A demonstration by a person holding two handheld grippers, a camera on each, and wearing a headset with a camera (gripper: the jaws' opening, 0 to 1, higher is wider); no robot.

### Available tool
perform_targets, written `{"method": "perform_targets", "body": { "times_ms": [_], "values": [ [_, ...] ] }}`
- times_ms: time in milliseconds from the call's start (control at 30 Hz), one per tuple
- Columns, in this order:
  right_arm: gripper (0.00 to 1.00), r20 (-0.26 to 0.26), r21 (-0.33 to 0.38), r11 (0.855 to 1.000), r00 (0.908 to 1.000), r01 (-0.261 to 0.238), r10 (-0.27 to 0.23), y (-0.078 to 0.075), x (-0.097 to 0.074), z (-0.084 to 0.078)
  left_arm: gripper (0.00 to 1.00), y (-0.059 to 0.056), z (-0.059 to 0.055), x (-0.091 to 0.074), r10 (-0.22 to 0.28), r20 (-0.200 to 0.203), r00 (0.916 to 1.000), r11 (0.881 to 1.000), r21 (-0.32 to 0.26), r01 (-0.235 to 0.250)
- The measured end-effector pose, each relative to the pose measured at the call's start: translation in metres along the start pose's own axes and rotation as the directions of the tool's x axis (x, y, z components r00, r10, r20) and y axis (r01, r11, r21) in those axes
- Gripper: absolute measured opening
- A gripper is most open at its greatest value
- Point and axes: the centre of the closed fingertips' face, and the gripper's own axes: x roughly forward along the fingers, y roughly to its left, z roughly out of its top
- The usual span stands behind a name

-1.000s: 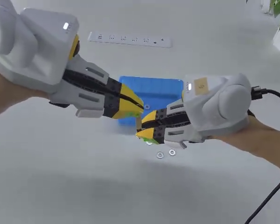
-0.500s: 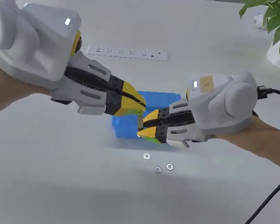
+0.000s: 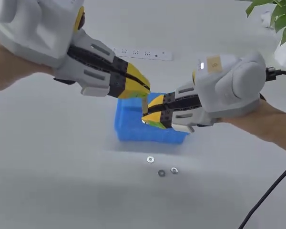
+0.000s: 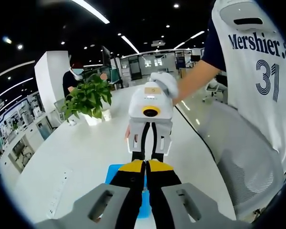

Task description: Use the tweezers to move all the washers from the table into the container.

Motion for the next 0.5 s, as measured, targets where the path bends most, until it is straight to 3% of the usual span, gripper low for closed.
{"method": "perform_targets", "body": {
  "times_ms": [167,433,500],
  "values": [
    [0.09,-0.011,-0.001,1.000,0.9998,0.015,-0.015,-0.011,0.003,-0.007,0.05,0.011,-0.007,0.003,0.015,-0.008,0.9999,1.000,0.012,-0.015],
    [0.09,-0.022,0.038,0.999,0.9997,0.013,-0.013,-0.024,0.014,-0.024,0.05,0.025,-0.023,0.014,0.020,-0.010,0.9997,1.000,-0.022,-0.021],
    [0.09,-0.029,0.043,0.999,0.9995,0.012,-0.010,-0.027,0.018,-0.030,0.05,0.035,-0.035,0.018,0.014,-0.022,0.9997,1.000,-0.024,-0.015]
  ]
}}
